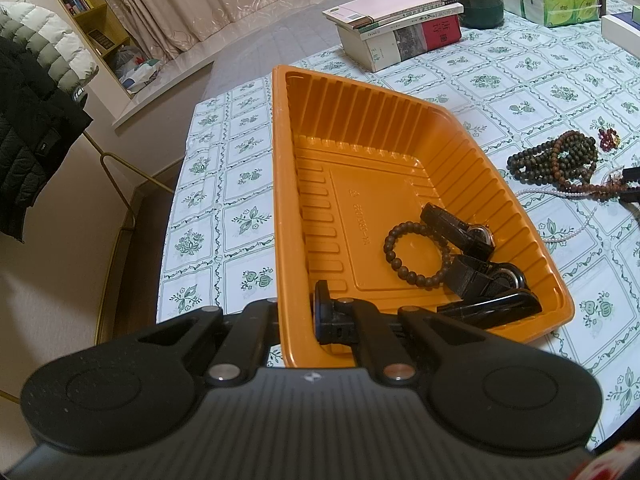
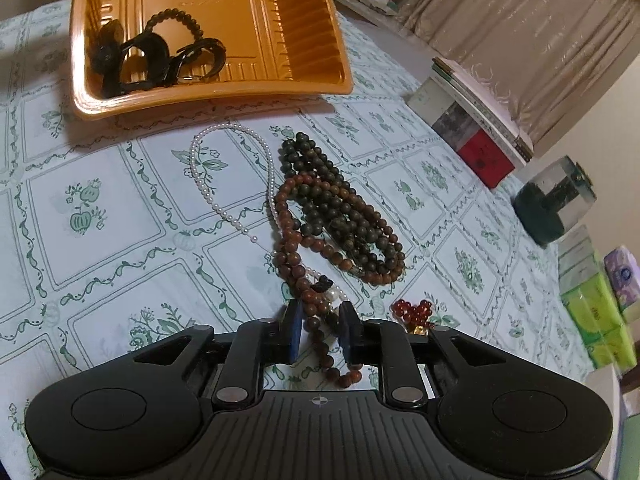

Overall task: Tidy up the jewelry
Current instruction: 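Lift the brown bead necklace off the cloth with the right gripper, then hold the tray with the left gripper while the right gripper lowers the necklace inside and opens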

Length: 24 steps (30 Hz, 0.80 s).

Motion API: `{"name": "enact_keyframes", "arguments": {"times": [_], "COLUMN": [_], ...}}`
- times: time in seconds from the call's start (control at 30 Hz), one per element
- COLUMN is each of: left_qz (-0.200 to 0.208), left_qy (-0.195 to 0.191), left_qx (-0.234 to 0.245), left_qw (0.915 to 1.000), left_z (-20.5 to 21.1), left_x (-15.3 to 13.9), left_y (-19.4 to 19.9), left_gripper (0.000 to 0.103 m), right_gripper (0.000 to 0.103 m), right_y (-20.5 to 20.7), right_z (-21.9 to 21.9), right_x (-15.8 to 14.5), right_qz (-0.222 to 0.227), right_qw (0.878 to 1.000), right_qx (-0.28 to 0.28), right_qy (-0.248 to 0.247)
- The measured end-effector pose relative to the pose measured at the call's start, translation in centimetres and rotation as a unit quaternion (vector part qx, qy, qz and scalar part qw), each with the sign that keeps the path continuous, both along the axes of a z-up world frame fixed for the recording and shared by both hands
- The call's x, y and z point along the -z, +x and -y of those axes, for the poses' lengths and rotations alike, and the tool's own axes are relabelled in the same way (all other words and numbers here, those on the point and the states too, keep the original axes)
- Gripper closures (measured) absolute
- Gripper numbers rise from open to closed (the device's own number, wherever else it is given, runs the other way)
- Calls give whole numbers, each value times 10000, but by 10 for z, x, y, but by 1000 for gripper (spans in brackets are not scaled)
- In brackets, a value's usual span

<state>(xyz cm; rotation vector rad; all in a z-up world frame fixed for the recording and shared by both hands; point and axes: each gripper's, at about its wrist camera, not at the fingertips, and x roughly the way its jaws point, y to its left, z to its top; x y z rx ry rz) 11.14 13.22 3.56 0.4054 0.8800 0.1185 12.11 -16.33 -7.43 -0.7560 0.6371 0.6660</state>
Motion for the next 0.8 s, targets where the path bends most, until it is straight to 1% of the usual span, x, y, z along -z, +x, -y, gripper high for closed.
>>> {"name": "enact_keyframes", "arguments": {"times": [0.07, 0.2, 0.27, 0.3, 0.37, 0.47, 0.57, 0.6, 0.67, 0.73, 0.8], "left_qz": [1, 0, 0, 1, 3, 2, 1, -1, -4, -2, 4], "left_qy": [2, 1, 0, -1, -6, -4, -4, 3, 1, -4, -9], "left_qx": [3, 3, -3, -3, -4, -2, -4, -2, 3, 0, 0], "left_qw": [10000, 10000, 10000, 10000, 10000, 10000, 10000, 10000, 10000, 10000, 10000], "left_z": [0, 1, 0, 0, 2, 2, 2, 2, 2, 2, 4], "left_x": [0, 0, 0, 0, 0, 0, 0, 0, -1, -1, -1], "left_y": [0, 0, 0, 0, -1, -1, -1, -1, -1, -1, -1], "left_gripper": [100, 100, 100, 100, 100, 100, 100, 100, 100, 100, 100], "right_gripper": [82, 83, 83, 85, 95, 97, 97, 97, 96, 88, 65], "right_y": [2, 13, 14, 15, 15, 8, -3, -8, -17, -20, -19], "right_z": [3, 12, 15, 16, 17, 16, 19, 19, 15, 12, 9], "right_x": [-2, -8, -9, -10, -11, -16, -26, -27, -27, -24, -20], "right_qz": [-102, -580, -699, -752, -875, -941, -1343, -1437, -1349, -1198, -1148], "right_qw": [9999, 9971, 9959, 9953, 9936, 9923, 9826, 9802, 9818, 9848, 9857], "right_qx": [29, 246, 276, 302, 338, 346, 342, 307, 247, 237, 292], "right_qy": [95, 427, 498, 539, 623, 727, 1236, 1330, 1317, 1236, 1202]}}
